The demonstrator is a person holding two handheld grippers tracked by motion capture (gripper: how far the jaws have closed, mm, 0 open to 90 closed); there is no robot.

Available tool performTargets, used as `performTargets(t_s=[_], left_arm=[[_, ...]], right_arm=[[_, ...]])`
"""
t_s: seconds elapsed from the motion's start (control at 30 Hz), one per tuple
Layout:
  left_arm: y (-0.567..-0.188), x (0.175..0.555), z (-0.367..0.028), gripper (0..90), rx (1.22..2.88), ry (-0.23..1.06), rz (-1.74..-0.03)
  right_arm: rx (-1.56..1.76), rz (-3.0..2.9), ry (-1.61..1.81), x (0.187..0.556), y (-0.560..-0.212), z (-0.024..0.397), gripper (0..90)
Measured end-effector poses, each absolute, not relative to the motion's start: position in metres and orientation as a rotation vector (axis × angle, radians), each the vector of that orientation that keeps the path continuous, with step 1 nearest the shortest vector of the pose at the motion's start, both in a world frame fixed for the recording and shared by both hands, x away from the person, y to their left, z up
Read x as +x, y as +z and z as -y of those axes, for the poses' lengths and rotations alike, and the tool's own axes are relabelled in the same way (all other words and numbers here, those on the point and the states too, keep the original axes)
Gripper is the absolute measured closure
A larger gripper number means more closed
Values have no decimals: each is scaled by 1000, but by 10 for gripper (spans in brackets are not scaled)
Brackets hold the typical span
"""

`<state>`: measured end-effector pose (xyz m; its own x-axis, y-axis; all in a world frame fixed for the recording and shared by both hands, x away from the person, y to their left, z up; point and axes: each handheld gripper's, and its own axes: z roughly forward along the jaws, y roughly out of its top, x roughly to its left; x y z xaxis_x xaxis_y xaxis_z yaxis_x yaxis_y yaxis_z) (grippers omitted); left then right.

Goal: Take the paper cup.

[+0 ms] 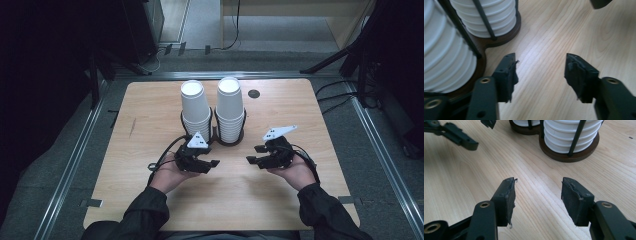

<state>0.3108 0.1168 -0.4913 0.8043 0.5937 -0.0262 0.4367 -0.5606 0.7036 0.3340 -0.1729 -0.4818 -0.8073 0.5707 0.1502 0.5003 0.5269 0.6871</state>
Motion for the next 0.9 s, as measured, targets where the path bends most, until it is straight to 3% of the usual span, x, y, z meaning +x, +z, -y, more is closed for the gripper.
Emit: performTargets(t_s=[0.1, 0.63, 0.9], left_arm=[[-488, 314, -117, 566, 2270, 265, -810], [-483, 315, -121, 638, 2210, 174, -799], [-481, 323, -123, 703, 2187, 145, -828]], right_arm=[[941, -2659, 1152, 334, -482, 173, 433], [970, -2705, 1148, 337, -480, 177, 441], [971, -2692, 1179, 340, -477, 184, 494]])
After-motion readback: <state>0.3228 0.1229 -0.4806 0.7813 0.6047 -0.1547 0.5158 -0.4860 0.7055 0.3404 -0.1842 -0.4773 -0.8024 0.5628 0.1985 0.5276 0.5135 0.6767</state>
